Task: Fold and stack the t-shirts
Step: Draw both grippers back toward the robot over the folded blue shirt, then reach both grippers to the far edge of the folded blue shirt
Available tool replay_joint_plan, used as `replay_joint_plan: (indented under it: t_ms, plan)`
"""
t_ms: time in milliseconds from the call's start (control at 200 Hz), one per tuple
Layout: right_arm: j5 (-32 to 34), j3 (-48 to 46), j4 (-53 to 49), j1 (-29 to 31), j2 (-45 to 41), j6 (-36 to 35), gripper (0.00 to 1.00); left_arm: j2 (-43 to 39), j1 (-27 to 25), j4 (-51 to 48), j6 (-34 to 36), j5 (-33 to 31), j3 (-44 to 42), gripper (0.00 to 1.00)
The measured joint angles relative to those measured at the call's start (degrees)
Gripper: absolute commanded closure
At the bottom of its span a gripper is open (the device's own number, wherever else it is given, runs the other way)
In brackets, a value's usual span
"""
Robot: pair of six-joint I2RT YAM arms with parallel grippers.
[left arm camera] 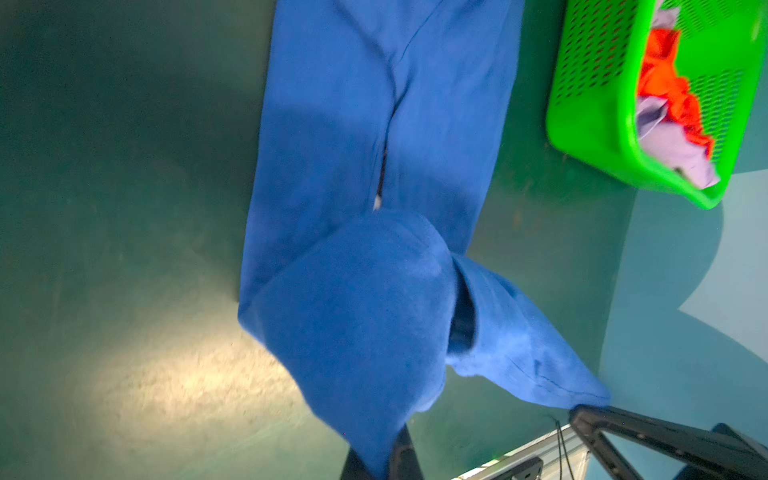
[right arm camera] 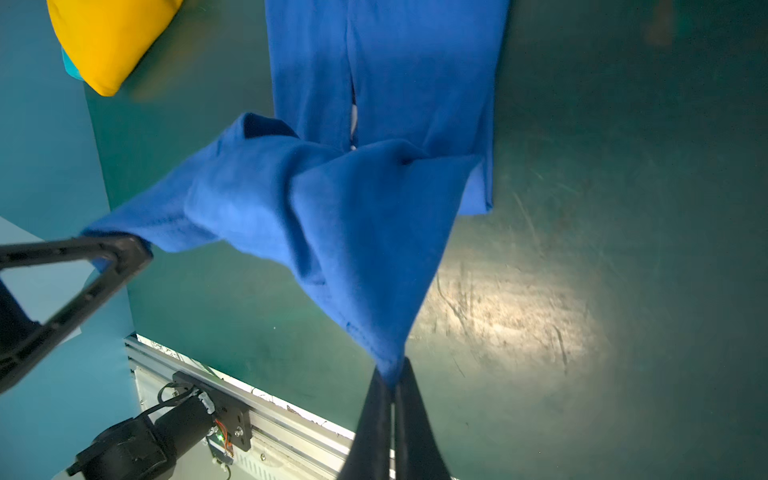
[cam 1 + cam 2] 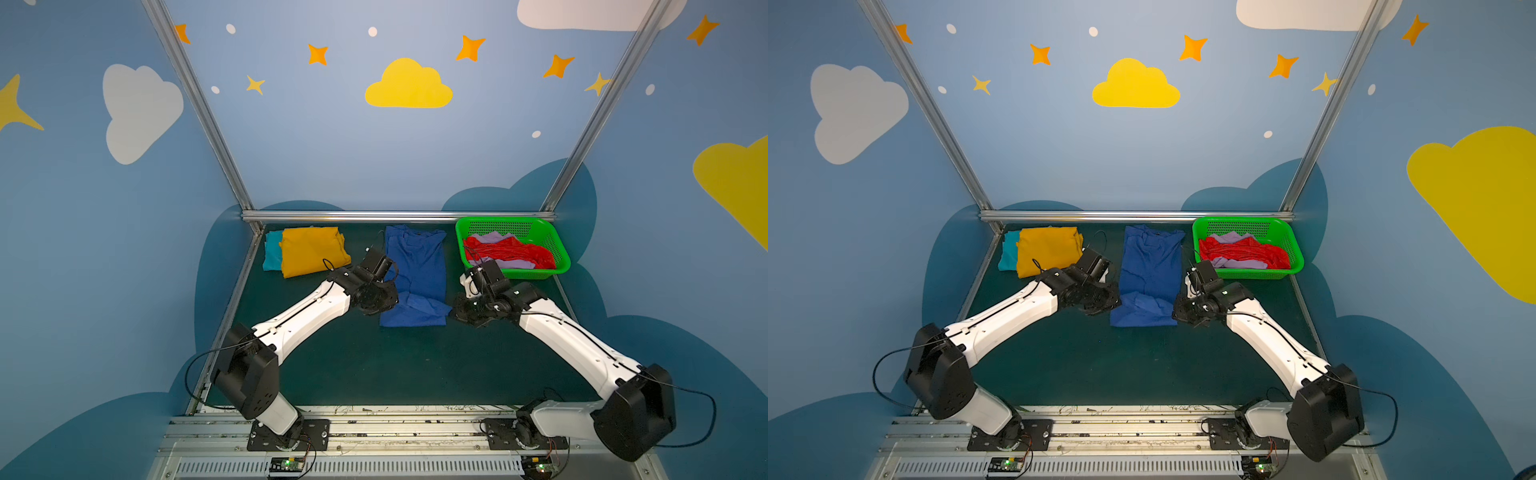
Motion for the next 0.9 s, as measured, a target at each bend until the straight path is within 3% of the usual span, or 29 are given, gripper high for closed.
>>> replay_joint_plan:
  t_ms: [175,391,671,811,901]
  plan:
    - [3.9,-1.6,5.4,0.0,-1.3,0.0,1.0,1.1,0.6,1.0,-0.7,-2.0,1.0,0.93]
    - [6.5,-0.2,13.7,-1.7,6.4,-1.9,1.0,12.9,5.0,3.6,1.9,-0.6,12.8,0.94]
    - [2.5,24.0,9.4,-8.5,31.8,-2.5,1.0,30.5,10.0,3.3,4.4,5.3,29.3,0.94]
    - [1.0,29.4,7.9,-9.8,38.7,-3.1,1.0,37.5,11.4,2.4,5.3,7.7,36.8,0.93]
    - [-0.1,31.5,6.4,-10.4,41.8,-3.3,1.0,41.2,12.2,1.4,5.4,9.2,40.6,0.88]
